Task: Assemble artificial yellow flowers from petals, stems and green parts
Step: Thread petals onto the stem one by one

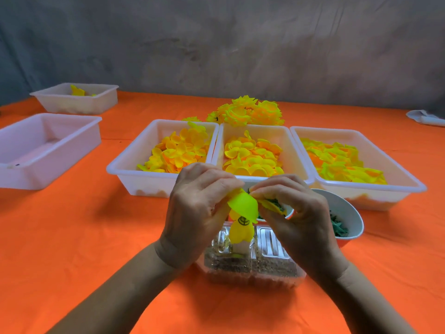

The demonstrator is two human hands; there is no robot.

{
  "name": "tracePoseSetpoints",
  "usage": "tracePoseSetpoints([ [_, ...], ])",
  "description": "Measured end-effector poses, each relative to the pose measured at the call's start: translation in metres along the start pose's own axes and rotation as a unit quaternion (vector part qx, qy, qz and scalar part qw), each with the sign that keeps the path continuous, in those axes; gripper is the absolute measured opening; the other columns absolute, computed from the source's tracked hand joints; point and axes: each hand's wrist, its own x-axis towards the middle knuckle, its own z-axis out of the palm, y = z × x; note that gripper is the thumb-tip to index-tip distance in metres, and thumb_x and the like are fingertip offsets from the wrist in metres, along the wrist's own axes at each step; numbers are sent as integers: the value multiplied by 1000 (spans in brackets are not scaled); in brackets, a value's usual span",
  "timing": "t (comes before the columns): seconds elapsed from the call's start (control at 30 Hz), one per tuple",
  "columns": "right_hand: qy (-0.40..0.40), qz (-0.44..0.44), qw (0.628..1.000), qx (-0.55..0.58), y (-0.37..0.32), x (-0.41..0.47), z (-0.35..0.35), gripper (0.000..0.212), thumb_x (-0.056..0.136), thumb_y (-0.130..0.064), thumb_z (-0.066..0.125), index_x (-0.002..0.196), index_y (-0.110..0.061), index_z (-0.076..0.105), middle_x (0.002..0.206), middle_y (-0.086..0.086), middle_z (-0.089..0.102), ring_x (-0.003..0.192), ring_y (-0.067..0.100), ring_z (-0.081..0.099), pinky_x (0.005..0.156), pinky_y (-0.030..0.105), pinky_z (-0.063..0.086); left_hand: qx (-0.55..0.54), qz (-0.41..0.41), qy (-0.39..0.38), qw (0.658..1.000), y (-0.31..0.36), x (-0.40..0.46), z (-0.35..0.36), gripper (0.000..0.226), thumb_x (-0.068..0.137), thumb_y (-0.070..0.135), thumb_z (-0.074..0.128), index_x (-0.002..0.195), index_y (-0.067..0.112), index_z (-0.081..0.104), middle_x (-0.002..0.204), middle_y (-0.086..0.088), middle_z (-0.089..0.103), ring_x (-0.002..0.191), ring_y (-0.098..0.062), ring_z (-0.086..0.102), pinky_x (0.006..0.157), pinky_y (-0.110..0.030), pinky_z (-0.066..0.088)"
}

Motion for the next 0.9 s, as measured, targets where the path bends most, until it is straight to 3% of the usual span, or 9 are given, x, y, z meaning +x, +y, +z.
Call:
tracePoseSetpoints([
  [0.17,-24,47,997,50,-1,3,-3,17,68,-4,66,82,-9,74,85,0,71,87,24,64,75,40,51,-29,-10,-33,999,-2,-4,-3,11,82,14,68,82,5,75,85,-3,72,80,-25,64,76,-43,47],
  [0.33,-51,146,977,149,-3,11,-5,24,72,-2,72,79,-25,71,80,-4,72,80,10,67,76,26,52,-85,-39,-59,994,-3,2,-7,18,83,19,63,81,5,74,84,-3,70,81,-22,62,74,-45,48],
  [0.4,-58,148,974,164,-3,12,-6,25,72,-6,75,77,-30,70,77,-9,71,75,4,65,73,21,51,-93,-40,-65,993,-3,2,-7,17,82,19,64,81,5,74,85,-3,70,81,-23,62,73,-47,48],
  [0.57,-64,120,985,103,-1,5,-8,31,64,8,70,82,-16,74,83,-1,72,85,23,65,76,42,51,-54,-7,-62,997,-1,-4,-8,16,83,17,64,79,5,74,85,-3,71,81,-26,63,75,-42,46],
  [0.73,-55,121,989,65,-1,1,-7,37,60,5,60,89,-13,74,89,-1,71,89,20,65,79,41,52,13,60,-51,997,2,-10,-7,21,89,13,58,78,3,74,86,-5,71,80,-29,63,78,-37,44],
  [0.83,-34,200,974,106,0,-3,-9,47,74,14,63,92,-28,69,94,-3,71,90,17,67,79,46,55,45,93,-41,994,4,-11,-5,17,86,8,62,77,2,74,83,-7,71,77,-31,64,75,-40,46],
  [0.9,-10,275,947,166,-1,-4,-10,47,84,13,55,98,-30,66,98,3,72,87,20,69,78,46,56,50,97,-41,993,6,-12,-5,9,82,3,67,77,2,74,82,-7,71,76,-31,64,75,-40,46],
])
